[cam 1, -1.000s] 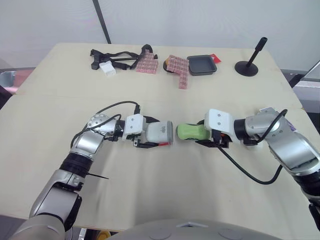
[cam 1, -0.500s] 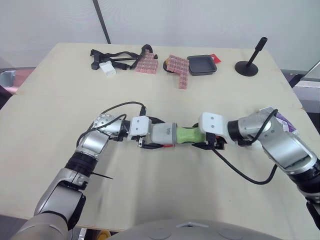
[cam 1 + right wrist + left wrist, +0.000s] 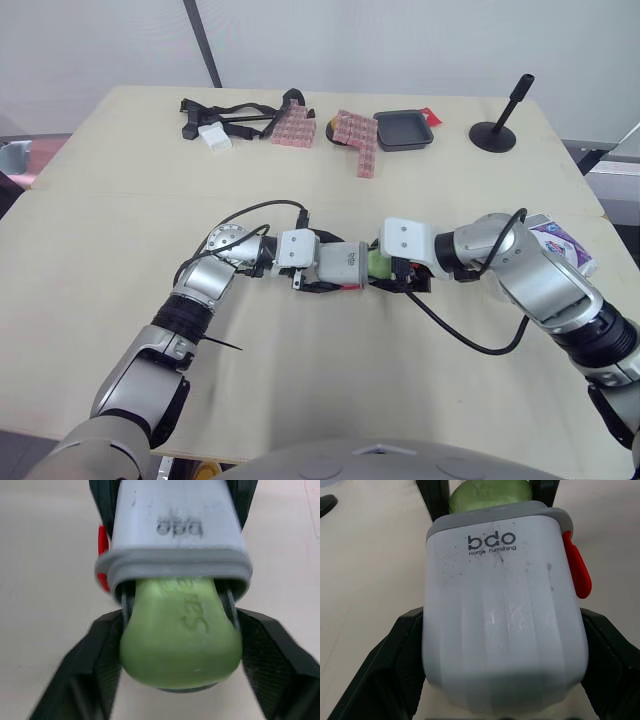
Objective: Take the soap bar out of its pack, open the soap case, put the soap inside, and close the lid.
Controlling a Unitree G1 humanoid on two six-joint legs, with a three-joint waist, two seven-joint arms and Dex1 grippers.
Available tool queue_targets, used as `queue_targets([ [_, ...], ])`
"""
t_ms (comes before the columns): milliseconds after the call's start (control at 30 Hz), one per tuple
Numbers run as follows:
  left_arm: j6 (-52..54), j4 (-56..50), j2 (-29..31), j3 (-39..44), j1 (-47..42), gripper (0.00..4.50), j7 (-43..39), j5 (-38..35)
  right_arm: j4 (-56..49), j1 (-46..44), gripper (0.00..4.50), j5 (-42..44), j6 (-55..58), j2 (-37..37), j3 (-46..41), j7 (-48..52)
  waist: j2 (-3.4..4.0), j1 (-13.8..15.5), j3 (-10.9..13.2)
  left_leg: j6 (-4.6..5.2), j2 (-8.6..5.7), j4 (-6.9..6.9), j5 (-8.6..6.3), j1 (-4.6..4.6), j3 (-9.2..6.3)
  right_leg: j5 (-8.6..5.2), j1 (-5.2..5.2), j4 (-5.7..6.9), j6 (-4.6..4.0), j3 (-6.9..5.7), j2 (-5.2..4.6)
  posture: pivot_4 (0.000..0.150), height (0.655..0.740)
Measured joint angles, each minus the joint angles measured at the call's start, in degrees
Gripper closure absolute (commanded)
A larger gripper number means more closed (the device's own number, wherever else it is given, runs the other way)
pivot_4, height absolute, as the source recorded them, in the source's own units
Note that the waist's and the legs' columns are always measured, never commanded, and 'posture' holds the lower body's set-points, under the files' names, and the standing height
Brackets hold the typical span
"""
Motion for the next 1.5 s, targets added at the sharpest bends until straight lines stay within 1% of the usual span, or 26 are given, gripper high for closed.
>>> queue_targets([
  [167, -0.03, 0.05, -0.03, -0.05, 0.26, 1.01, 0.46, -0.12, 0.01, 0.19, 0.15, 0.02, -0.17, -0.59, -0.57, -0.37, 0.0, 0.36, 0.0, 0.01, -0.01, 0.02, 0.0, -0.01, -0.01, 0.0, 0.0, -0.01, 0.0, -0.01, -0.01, 0.15, 0.74],
  [367, -0.27, 0.14, 0.08, 0.06, 0.2, 1.01, 1.41, -0.14, -0.06, 3.41, 0.15, 0.0, -0.24, -5.27, -2.41, 0.07, 0.0, 0.43, 0.0, 0.0, 0.0, 0.02, 0.0, -0.02, 0.0, 0.0, 0.01, -0.01, 0.0, 0.02, 0.0, 0.15, 0.74],
  [433, -0.28, 0.15, 0.07, 0.06, -0.03, 1.01, 1.41, -0.16, 0.01, 3.45, 0.66, 0.0, 0.46, -5.15, -2.4, -0.15, 0.01, 0.12, 0.0, 0.0, 0.0, 0.02, 0.0, -0.02, 0.0, 0.0, 0.01, 0.0, 0.0, 0.02, 0.0, 0.15, 0.74],
  [500, -0.32, 0.15, 0.07, 0.06, -0.29, 1.01, 1.43, -0.16, 0.16, 3.44, 1.34, 0.0, 1.48, -4.73, -2.4, -0.67, 0.01, 0.01, 0.0, 0.0, 0.0, 0.02, 0.0, -0.02, 0.0, 0.0, 0.02, 0.02, 0.0, 0.03, 0.0, 0.15, 0.74],
  [567, -0.34, 0.19, 0.07, 0.06, -0.47, 1.01, 1.46, -0.17, 0.24, 3.26, 1.91, 0.0, 2.56, -3.95, -2.31, -1.08, 0.01, 0.0, 0.0, 0.0, 0.0, 0.02, 0.01, -0.02, 0.01, 0.0, 0.01, 0.02, 0.0, 0.03, 0.0, 0.15, 0.74],
  [733, -0.33, 0.25, 0.0, 0.07, -1.0, 1.01, 1.77, -0.17, 0.27, 2.24, 3.55, -0.12, 3.84, -2.48, -1.72, -1.53, 0.01, 0.18, 0.0, 0.01, -0.01, 0.03, 0.01, -0.01, 0.0, 0.0, 0.01, 0.01, 0.0, 0.02, -0.01, 0.15, 0.74],
  [767, -0.33, 0.25, -0.01, 0.07, -1.01, 1.01, 1.88, -0.17, 0.27, 2.14, 3.94, -0.12, 3.84, -2.41, -1.5, -1.5, 0.01, 0.22, 0.0, 0.01, -0.01, 0.03, 0.01, -0.01, 0.0, 0.0, 0.01, 0.01, 0.0, 0.01, -0.01, 0.15, 0.74],
  [833, -0.33, 0.26, -0.01, 0.07, -1.01, 1.01, 2.01, -0.17, 0.33, 1.8, 4.47, -0.14, 3.83, -2.31, -0.83, -1.33, 0.01, 0.24, 0.0, 0.01, -0.01, 0.03, 0.01, 0.0, 0.0, 0.0, 0.01, 0.01, 0.0, 0.01, -0.01, 0.15, 0.74],
  [1100, -0.3, 0.25, 0.0, 0.07, -1.01, 1.01, 2.38, -0.2, 1.68, -0.48, 4.47, -1.15, 3.46, -1.77, 2.29, -0.84, 0.01, 0.11, 0.0, 0.01, 0.0, 0.03, 0.01, -0.01, 0.0, 0.0, 0.01, 0.02, 0.0, 0.01, 0.0, 0.15, 0.74],
  [1500, -0.29, 0.25, 0.12, 0.41, -0.98, 1.01, 2.62, -0.2, 2.0, -2.47, 4.47, -0.55, 5.57, 0.38, 2.26, -0.59, 0.01, 0.15, 0.0, 0.01, 0.0, 0.03, 0.01, 0.0, 0.0, 0.0, 0.0, 0.02, 0.0, 0.01, -0.01, 0.15, 0.74],
])
